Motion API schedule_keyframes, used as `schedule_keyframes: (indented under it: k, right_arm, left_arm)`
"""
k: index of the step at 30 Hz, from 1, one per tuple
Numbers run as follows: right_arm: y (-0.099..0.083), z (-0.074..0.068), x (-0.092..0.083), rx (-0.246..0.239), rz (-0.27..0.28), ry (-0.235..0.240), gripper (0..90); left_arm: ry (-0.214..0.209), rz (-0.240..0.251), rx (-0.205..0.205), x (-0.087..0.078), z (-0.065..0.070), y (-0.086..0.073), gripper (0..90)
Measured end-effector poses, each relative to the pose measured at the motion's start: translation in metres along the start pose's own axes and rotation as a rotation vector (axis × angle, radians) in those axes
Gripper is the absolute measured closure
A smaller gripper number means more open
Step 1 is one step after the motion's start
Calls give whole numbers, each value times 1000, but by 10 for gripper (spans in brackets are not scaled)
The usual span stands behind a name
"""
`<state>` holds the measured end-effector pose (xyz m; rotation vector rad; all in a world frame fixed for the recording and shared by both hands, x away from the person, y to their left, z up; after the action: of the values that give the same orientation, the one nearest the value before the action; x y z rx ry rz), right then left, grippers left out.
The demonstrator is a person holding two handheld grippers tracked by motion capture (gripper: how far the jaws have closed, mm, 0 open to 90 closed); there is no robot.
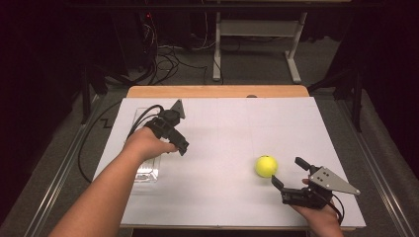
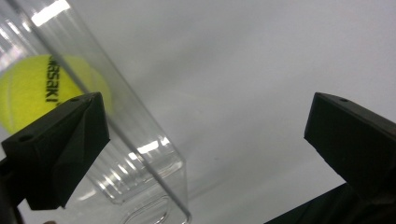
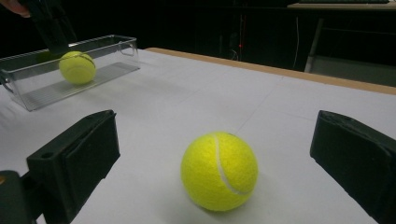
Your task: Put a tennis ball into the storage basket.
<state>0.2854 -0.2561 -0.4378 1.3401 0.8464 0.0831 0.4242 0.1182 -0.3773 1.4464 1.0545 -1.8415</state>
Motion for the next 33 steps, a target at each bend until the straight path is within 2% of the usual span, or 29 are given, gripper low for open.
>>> schedule_keyframes:
  k: [5,14,17,22,29,33]
  right_arm:
    - [0,0,-1,-3,3,-1,18]
    - [0,0,-1,-1,4,-1,17]
    - [0,0,-1,-2,4,0,17]
    - [0,0,-1,-6,5,-1,17]
    - [0,0,-2,-2,4,0,17]
    - [1,-1,-2,-6,6,1,17]
  left_arm:
    - [-7,2,15,2,11,6,12]
    - [-7,-7,69,9,31,13,12]
    - [-23,-6,90,13,38,14,12]
    - [-41,-5,101,24,42,14,12]
    - [-11,-18,133,44,52,11,11]
    - [-27,8,137,52,55,8,10]
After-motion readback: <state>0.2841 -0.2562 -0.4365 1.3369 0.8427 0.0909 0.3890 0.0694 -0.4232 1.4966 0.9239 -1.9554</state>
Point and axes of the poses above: each handheld gripper's, and its own axes: x roughly forward along the jaws, y roughly out of its top, z roughly to its right, the point moved 3 cm from there along x, roughly forward along the jaws, and after that the axes turned 15 degrees about -z, right-handed, at the moved point
